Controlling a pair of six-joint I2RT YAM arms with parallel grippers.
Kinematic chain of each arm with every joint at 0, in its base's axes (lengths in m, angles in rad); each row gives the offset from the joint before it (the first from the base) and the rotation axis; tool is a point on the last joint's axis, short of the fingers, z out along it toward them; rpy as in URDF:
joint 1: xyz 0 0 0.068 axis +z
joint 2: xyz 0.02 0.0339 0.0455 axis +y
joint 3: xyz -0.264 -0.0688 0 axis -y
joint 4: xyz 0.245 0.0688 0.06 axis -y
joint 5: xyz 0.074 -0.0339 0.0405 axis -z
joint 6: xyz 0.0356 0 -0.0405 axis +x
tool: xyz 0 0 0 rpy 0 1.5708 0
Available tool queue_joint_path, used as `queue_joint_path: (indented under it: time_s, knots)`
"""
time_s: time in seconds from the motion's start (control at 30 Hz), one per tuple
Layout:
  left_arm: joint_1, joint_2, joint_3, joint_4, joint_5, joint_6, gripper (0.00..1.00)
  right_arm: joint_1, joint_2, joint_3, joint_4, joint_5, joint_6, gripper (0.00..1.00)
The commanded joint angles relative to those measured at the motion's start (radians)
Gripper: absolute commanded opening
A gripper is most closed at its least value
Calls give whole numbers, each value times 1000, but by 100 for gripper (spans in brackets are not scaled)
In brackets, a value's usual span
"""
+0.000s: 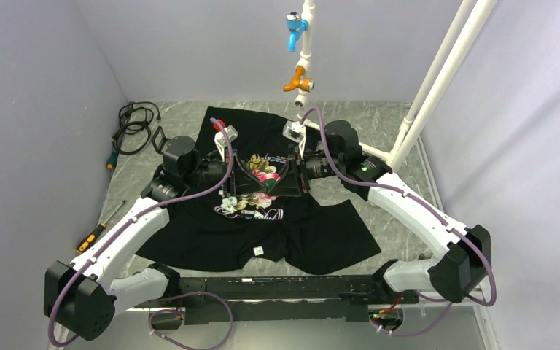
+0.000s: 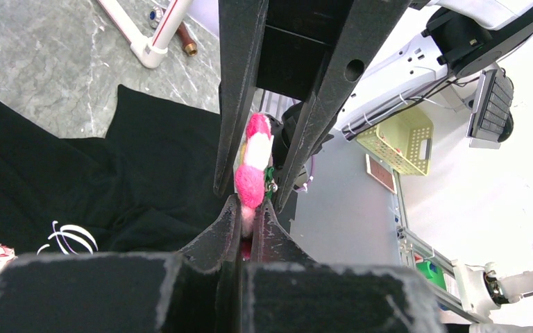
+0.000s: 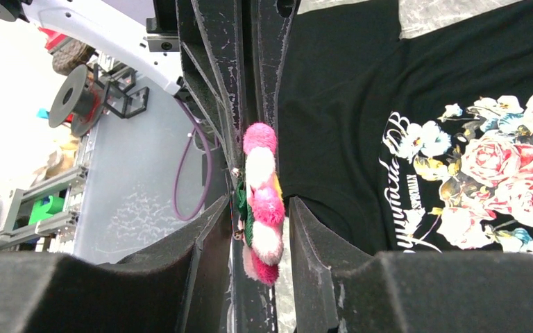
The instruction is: Remove the brooch from the garment
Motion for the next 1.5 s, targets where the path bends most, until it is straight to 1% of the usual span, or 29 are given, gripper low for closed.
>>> queue_joint_path:
  time_s: [0.0,0.2,0.4,0.53,0.7,0.83,0.87,1.0,1.07,1.17,1.23,1.37,1.47]
  knots:
    - [-8,-1,27,64,45,-25,0,-8,15,37,16,12,-25,36]
    - [-8,-4,27,75,46,-36,0,-8,34,50,1,13,-33,35]
    - [-8,-4,25,76,48,-35,0,-8,39,57,-3,13,-30,26]
    - [-8,-5,27,72,49,-34,0,-9,41,57,0,17,-26,23]
    - [-8,-7,28,67,51,-29,0,-12,50,63,-6,20,-31,16]
    - [-8,-12,26,57,51,-23,0,-15,49,60,3,11,-21,15]
    - [-8,-12,25,53,49,-22,0,-15,48,59,7,8,-19,18]
    - [-1,-14,18,44,43,-19,0,-18,35,49,23,-12,-18,36]
    - [7,-12,14,48,40,-25,0,-19,30,46,30,-19,-19,43]
    - [17,-6,6,54,37,-34,0,-20,24,45,27,-24,-22,47]
    - [20,-5,5,58,37,-36,0,-20,21,44,23,-26,-25,48]
    - [20,-3,5,57,37,-36,0,-20,16,43,19,-35,-32,57]
    - [23,0,4,56,35,-36,0,-20,8,40,19,-48,-37,62]
